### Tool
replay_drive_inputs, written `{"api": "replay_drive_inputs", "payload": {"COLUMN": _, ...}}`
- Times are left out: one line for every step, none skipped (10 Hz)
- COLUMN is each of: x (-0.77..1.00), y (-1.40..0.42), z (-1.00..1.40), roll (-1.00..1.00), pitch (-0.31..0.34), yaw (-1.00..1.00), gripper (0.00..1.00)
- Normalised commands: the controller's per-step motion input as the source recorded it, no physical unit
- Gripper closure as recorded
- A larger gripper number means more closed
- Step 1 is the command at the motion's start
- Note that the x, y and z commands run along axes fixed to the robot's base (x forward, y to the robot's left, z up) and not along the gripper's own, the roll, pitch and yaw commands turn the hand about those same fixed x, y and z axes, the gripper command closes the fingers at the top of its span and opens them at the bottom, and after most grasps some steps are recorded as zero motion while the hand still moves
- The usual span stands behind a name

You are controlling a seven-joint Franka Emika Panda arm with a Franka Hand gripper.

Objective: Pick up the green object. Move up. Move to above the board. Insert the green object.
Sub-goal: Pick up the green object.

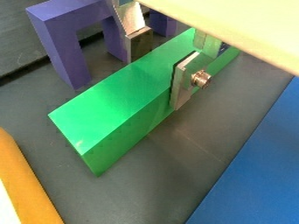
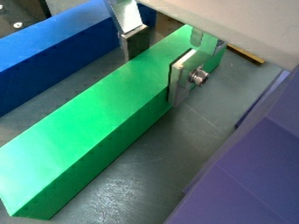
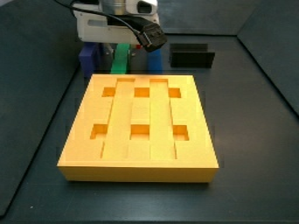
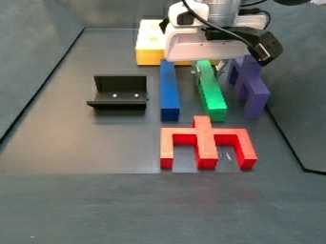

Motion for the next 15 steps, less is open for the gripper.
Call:
{"api": "replay_drive_inputs", "payload": {"x": 0.00, "y": 0.00, "z": 0.00, "roll": 0.00, "pitch": 0.000, "yaw": 0.00, "gripper": 1.00}}
{"api": "replay_drive_inputs", "payload": {"x": 0.00, "y": 0.00, "z": 0.00, "roll": 0.00, "pitch": 0.000, "yaw": 0.00, "gripper": 1.00}}
{"api": "replay_drive_inputs", "payload": {"x": 0.00, "y": 0.00, "z": 0.00, "roll": 0.00, "pitch": 0.000, "yaw": 0.00, "gripper": 1.00}}
{"api": "replay_drive_inputs", "payload": {"x": 0.00, "y": 0.00, "z": 0.00, "roll": 0.00, "pitch": 0.000, "yaw": 0.00, "gripper": 1.00}}
{"api": "replay_drive_inputs", "payload": {"x": 0.00, "y": 0.00, "z": 0.00, "roll": 0.00, "pitch": 0.000, "yaw": 0.00, "gripper": 1.00}}
{"api": "replay_drive_inputs", "payload": {"x": 0.00, "y": 0.00, "z": 0.00, "roll": 0.00, "pitch": 0.000, "yaw": 0.00, "gripper": 1.00}}
{"api": "replay_drive_inputs", "payload": {"x": 0.00, "y": 0.00, "z": 0.00, "roll": 0.00, "pitch": 0.000, "yaw": 0.00, "gripper": 1.00}}
{"api": "replay_drive_inputs", "payload": {"x": 0.00, "y": 0.00, "z": 0.00, "roll": 0.00, "pitch": 0.000, "yaw": 0.00, "gripper": 1.00}}
{"api": "replay_drive_inputs", "payload": {"x": 0.00, "y": 0.00, "z": 0.00, "roll": 0.00, "pitch": 0.000, "yaw": 0.00, "gripper": 1.00}}
{"api": "replay_drive_inputs", "payload": {"x": 0.00, "y": 0.00, "z": 0.00, "roll": 0.00, "pitch": 0.000, "yaw": 0.00, "gripper": 1.00}}
{"api": "replay_drive_inputs", "payload": {"x": 0.00, "y": 0.00, "z": 0.00, "roll": 0.00, "pitch": 0.000, "yaw": 0.00, "gripper": 1.00}}
{"api": "replay_drive_inputs", "payload": {"x": 0.00, "y": 0.00, "z": 0.00, "roll": 0.00, "pitch": 0.000, "yaw": 0.00, "gripper": 1.00}}
{"api": "replay_drive_inputs", "payload": {"x": 0.00, "y": 0.00, "z": 0.00, "roll": 0.00, "pitch": 0.000, "yaw": 0.00, "gripper": 1.00}}
{"api": "replay_drive_inputs", "payload": {"x": 0.00, "y": 0.00, "z": 0.00, "roll": 0.00, "pitch": 0.000, "yaw": 0.00, "gripper": 1.00}}
{"api": "replay_drive_inputs", "payload": {"x": 0.00, "y": 0.00, "z": 0.00, "roll": 0.00, "pitch": 0.000, "yaw": 0.00, "gripper": 1.00}}
